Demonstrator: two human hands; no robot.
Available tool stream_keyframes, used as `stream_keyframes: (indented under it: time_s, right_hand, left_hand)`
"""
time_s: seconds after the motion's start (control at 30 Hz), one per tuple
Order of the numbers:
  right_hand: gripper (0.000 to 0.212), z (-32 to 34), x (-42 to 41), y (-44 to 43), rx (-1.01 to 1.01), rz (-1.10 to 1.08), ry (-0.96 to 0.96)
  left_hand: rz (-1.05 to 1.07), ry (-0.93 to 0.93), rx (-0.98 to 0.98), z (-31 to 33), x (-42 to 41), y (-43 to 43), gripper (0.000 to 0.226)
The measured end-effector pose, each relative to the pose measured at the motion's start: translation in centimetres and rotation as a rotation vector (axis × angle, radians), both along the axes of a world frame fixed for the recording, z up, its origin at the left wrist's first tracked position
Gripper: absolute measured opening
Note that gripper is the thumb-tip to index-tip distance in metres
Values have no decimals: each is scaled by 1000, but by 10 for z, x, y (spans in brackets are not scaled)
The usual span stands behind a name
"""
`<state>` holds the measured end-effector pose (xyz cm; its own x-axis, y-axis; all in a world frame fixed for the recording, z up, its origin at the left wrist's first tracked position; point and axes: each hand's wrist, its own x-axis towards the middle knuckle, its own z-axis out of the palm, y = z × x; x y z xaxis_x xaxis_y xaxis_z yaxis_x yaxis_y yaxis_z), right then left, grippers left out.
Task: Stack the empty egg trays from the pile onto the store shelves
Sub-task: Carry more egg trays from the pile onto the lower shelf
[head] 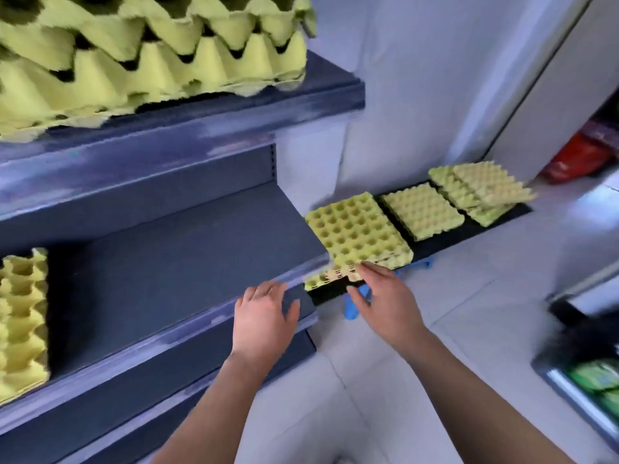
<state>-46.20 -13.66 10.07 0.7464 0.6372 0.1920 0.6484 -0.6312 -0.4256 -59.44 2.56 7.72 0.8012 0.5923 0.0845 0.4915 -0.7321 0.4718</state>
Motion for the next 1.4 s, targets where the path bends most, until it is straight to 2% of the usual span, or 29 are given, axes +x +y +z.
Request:
stream_keyframes:
  time_s: [0.13,0.3,0.4,0.53,0.97,1.17,1.4]
  right_hand:
    - [44,-10,71,-57,-59,-50,17]
    - [41,-19,152,-105,-44,-166,56]
    - [36,-28,205,-125,-32,-222,57]
    - [49,-38,288,-143,-78,-315,95]
    - [50,-28,522,-220,-74,-572,170]
    - [49,-46,637,-282,-100,-596,193]
    - [49,-72,771,-353,-154,-493,261]
  left_hand:
    - [-68,26,-42,-6,81,-47,35]
    - [-115,64,-90,-12,177,-82,40]
    - [-161,91,-92,-17,240,-94,44]
    - [-226,88,-98,-22,332,-105,45]
    - [-436,151,-77,-10,612,-168,45]
    - [-464,170,-117,-33,723,-224,46]
    - [-329,217,-215,-66,839,-302,45]
